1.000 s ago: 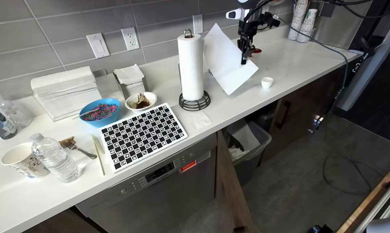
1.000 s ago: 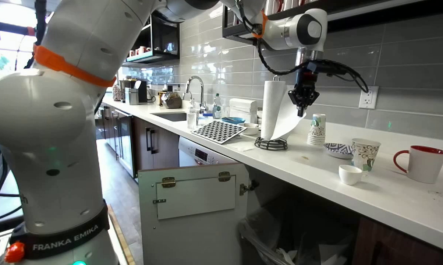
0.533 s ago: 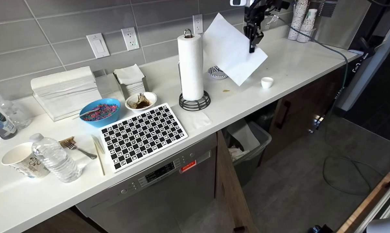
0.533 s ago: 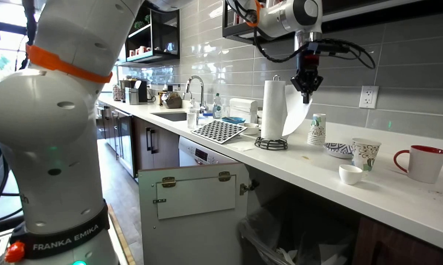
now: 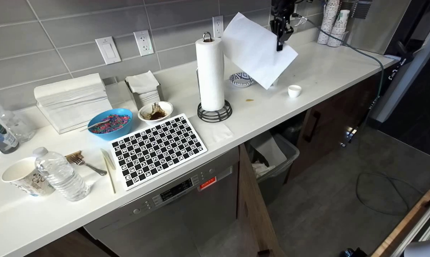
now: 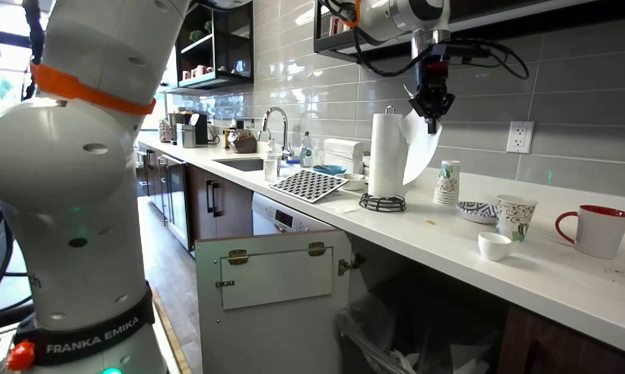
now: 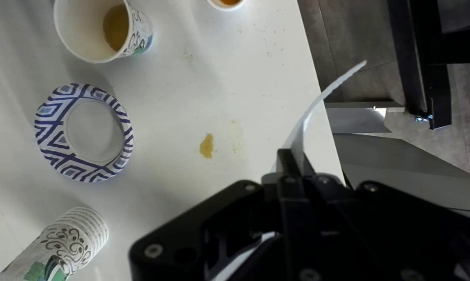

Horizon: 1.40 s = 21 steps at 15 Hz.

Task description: Get a piece of paper towel from the roll of paper towel and put it on the table

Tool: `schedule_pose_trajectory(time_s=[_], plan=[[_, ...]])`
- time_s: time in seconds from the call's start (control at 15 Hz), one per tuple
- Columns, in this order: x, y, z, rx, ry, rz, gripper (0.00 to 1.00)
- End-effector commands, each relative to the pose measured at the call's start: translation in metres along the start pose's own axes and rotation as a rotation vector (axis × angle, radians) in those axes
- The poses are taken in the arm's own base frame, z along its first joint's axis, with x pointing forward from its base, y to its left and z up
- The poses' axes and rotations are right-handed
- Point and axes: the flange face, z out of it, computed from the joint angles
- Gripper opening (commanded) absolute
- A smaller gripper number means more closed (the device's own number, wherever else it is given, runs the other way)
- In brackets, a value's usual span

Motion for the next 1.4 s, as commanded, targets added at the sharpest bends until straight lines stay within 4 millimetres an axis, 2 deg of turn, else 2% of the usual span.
schedule_pose_trajectory(time_s=[0.0,0.6,1.33], plan=[[-0.005,-0.008,-0.014,-0.009,-0.041,0.014,0.00],[-0.017,-0.013,-0.043,-0.077,-0.118,0.060,0.00],[-0.010,-0.017,-0.074,-0.124,-0.127,0.075,0.00]])
